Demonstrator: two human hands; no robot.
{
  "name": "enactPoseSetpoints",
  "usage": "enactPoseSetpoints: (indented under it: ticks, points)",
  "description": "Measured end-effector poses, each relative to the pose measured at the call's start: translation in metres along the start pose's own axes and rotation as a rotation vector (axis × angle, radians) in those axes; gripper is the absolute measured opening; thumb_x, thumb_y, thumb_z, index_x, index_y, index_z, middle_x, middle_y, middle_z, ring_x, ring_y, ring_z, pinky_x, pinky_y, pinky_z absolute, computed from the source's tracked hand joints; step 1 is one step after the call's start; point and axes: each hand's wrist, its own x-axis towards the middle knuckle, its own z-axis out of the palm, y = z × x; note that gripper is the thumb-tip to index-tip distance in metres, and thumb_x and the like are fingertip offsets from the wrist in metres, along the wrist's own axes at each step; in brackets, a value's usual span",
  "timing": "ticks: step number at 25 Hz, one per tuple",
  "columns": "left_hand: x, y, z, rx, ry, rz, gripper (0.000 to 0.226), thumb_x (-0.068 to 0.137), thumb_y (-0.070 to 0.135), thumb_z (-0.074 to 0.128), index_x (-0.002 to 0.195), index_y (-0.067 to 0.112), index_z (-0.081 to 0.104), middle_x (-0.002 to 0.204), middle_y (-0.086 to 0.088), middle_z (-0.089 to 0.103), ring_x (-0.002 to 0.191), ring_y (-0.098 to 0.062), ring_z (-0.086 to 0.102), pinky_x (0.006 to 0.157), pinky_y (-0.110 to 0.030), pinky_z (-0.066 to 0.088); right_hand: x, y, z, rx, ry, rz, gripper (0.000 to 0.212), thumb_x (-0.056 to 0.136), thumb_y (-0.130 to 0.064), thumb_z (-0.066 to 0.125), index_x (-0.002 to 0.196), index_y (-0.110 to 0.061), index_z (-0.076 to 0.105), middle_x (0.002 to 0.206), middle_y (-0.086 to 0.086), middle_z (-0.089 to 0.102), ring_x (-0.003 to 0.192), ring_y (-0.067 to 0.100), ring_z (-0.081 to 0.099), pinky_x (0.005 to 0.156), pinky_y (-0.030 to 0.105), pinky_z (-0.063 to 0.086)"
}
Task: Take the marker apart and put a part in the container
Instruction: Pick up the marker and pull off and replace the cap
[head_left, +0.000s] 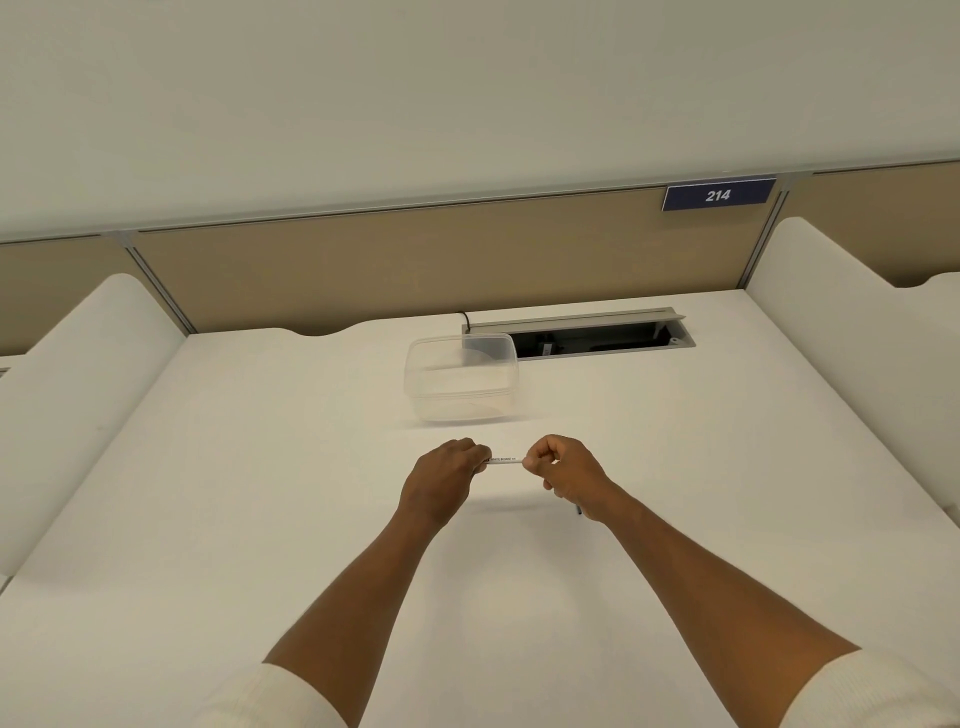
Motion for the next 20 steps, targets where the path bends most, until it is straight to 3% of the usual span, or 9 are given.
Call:
enactPoseSetpoints:
  ticks: [5, 7, 10, 12, 15, 20]
  points:
    - [0.0010, -0.0016, -0.0021, -0.001, 0.006, 0.003, 0.014, 0.096, 0.012, 0.051, 0.098, 0.021, 0.061, 0.086, 0.003, 0.060, 0.079, -0.021, 0.053, 0.059, -0.035, 0.044, 0.0007, -0.0051, -0.0033, -0.041, -0.025, 0.107, 0.042, 0.093, -0.047, 0.056, 0.067, -0.016, 0.068, 0.060, -0.002, 0.065, 0.042, 0.011, 0.046, 0.042, 0.021, 0.034]
    - [0.0019, -0.0011, -0.0028, 0.001, 0.004, 0.008, 0.014, 0.095, 0.011, 0.051, 0.097, 0.022, 0.060, 0.087, 0.003, 0.061, 0.079, -0.021, 0.053, 0.059, -0.035, 0.044, 0.0017, -0.0046, -0.0032, -0.059, -0.032, 0.104, 0.039, 0.093, -0.042, 0.057, 0.065, -0.015, 0.066, 0.061, 0.000, 0.063, 0.040, 0.011, 0.042, 0.043, 0.021, 0.033]
    - [0.0028, -0.0019, -0.0040, -0.001, 0.006, -0.004, 0.015, 0.095, 0.010, 0.052, 0.098, 0.022, 0.060, 0.087, 0.004, 0.060, 0.079, -0.021, 0.053, 0.059, -0.036, 0.045, 0.0016, -0.0032, -0.0042, 0.017, -0.053, 0.064, 0.022, 0.089, -0.031, 0.065, 0.077, -0.012, 0.066, 0.068, 0.001, 0.063, 0.044, 0.011, 0.042, 0.044, 0.023, 0.032]
    - [0.0038, -0.0022, -0.0046, 0.000, 0.008, -0.001, 0.015, 0.095, 0.010, 0.053, 0.099, 0.022, 0.061, 0.087, 0.004, 0.061, 0.078, -0.021, 0.053, 0.058, -0.034, 0.044, 0.0002, -0.0043, -0.0044, 0.063, -0.042, 0.055, 0.027, 0.087, -0.037, 0.068, 0.084, -0.010, 0.067, 0.069, -0.002, 0.065, 0.046, 0.012, 0.043, 0.044, 0.023, 0.033]
    - [0.0051, 0.0014, -0.0061, -0.002, 0.019, 0.015, 0.014, 0.095, 0.011, 0.053, 0.100, 0.022, 0.061, 0.087, 0.005, 0.061, 0.078, -0.020, 0.053, 0.057, -0.033, 0.044, -0.0003, -0.0084, -0.0034, 0.006, -0.013, 0.094, 0.044, 0.089, -0.053, 0.059, 0.071, -0.014, 0.070, 0.061, -0.004, 0.066, 0.042, 0.011, 0.044, 0.042, 0.021, 0.033]
    - [0.0048, 0.0042, -0.0062, -0.018, 0.022, 0.012, 0.014, 0.095, 0.011, 0.053, 0.099, 0.021, 0.061, 0.087, 0.004, 0.061, 0.078, -0.021, 0.053, 0.058, -0.035, 0.045, -0.0002, -0.0048, -0.0020, -0.012, 0.000, 0.000, 0.030, 0.091, -0.035, 0.062, 0.066, -0.017, 0.066, 0.063, -0.004, 0.061, 0.052, 0.012, 0.046, 0.045, 0.017, 0.037]
